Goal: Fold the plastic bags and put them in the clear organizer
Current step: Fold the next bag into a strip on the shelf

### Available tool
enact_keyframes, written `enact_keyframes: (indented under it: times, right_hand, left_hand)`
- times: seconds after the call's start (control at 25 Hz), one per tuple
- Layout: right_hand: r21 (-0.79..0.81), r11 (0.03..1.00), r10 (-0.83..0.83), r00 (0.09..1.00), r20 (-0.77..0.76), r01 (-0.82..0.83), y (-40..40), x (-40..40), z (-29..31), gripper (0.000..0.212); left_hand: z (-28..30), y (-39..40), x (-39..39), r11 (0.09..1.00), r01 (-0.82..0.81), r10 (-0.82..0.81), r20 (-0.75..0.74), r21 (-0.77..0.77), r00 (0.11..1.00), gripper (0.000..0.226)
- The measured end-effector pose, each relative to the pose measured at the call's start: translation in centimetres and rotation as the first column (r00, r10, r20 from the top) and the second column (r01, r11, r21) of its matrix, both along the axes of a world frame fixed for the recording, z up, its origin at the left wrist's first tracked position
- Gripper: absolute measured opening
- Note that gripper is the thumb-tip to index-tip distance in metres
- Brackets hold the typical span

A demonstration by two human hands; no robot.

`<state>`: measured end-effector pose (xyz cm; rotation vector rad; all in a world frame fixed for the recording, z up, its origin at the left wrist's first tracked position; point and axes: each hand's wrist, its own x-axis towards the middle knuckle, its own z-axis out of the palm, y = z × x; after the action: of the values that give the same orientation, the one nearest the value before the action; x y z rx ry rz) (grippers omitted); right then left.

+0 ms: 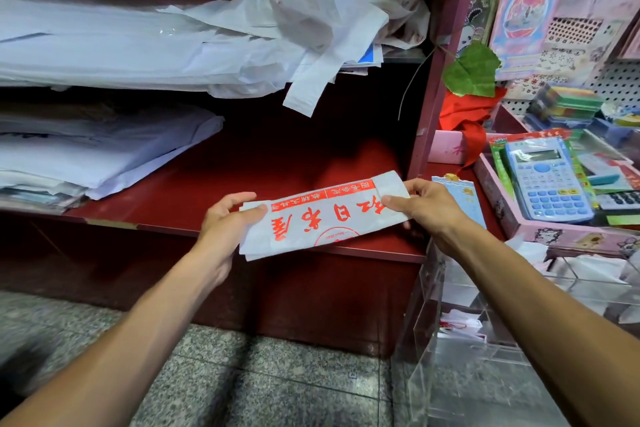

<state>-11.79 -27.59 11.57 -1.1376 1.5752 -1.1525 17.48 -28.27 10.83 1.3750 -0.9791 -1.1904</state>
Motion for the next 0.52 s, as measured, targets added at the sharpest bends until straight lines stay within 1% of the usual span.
enact_keyframes:
  times: [0.08,0.12,0.16,0.2,0.24,0.28,0.32,0.4,0.44,0.52]
  right_hand:
    - [0.015,0.993,-0.114,0.994,0.002,0.114,-0.4,-0.1,-0.2,0.033]
    - [0.018,0.987,-0.159,0.986,-0.055,0.16,-0.6,-0.1,-0.2,0.037]
    - [-0.001,0.98,-0.195,0.962,-0.19,0.199,-0.8,-0.2,-0.3,0.039]
    - [-0.048,0.974,-0.225,0.908,-0.353,0.223,-1.0,-0.4,-0.5,0.04]
    - [-0.119,0.97,-0.244,0.845,-0.475,0.214,-0.9,-0.4,-0.7,0.039]
    - [-0.194,0.966,-0.252,0.803,-0.54,0.173,-0.8,-0.2,-0.7,0.034]
    - [-0.256,0.96,-0.24,0.794,-0.559,0.111,-0.5,0.2,-0.6,0.028]
    - [-0.301,0.951,-0.124,0.797,-0.59,-0.075,0.4,1.5,-0.4,0.018]
    - [-0.289,0.938,-0.035,0.775,-0.631,-0.194,0.9,2.3,-0.5,0.018]
    - [-0.199,0.89,0.151,0.677,-0.721,-0.41,1.9,3.8,-1.0,0.027]
  left_hand:
    - [-0.3,0.0,0.3,0.999,0.034,-0.035,0.05,0.02,0.998,0.031]
    - [-0.6,-0.1,0.3,1.0,0.013,-0.014,0.078,0.011,0.997,0.03]
    - [-1.0,-0.2,0.1,0.999,-0.036,0.036,0.106,-0.006,0.994,0.026]
    - [-1.4,-0.2,-0.2,0.995,-0.096,0.097,0.138,-0.019,0.986,0.022]
    - [-1.7,-0.2,-0.6,0.988,-0.152,0.153,0.161,-0.022,0.975,0.02]
    - [-2.0,-0.1,-1.1,0.982,-0.191,0.19,0.159,-0.011,0.969,0.02]
    - [-2.1,0.0,-1.7,0.978,-0.207,0.203,0.128,0.011,0.971,0.019]
    - [-1.7,0.4,-2.7,0.983,-0.165,0.161,0.043,0.083,0.986,0.012]
    - [-1.3,0.8,-3.2,0.989,-0.098,0.093,0.046,0.108,0.995,0.009]
    - [-0.9,1.5,-4.0,0.985,0.115,-0.133,0.141,0.129,0.981,0.015]
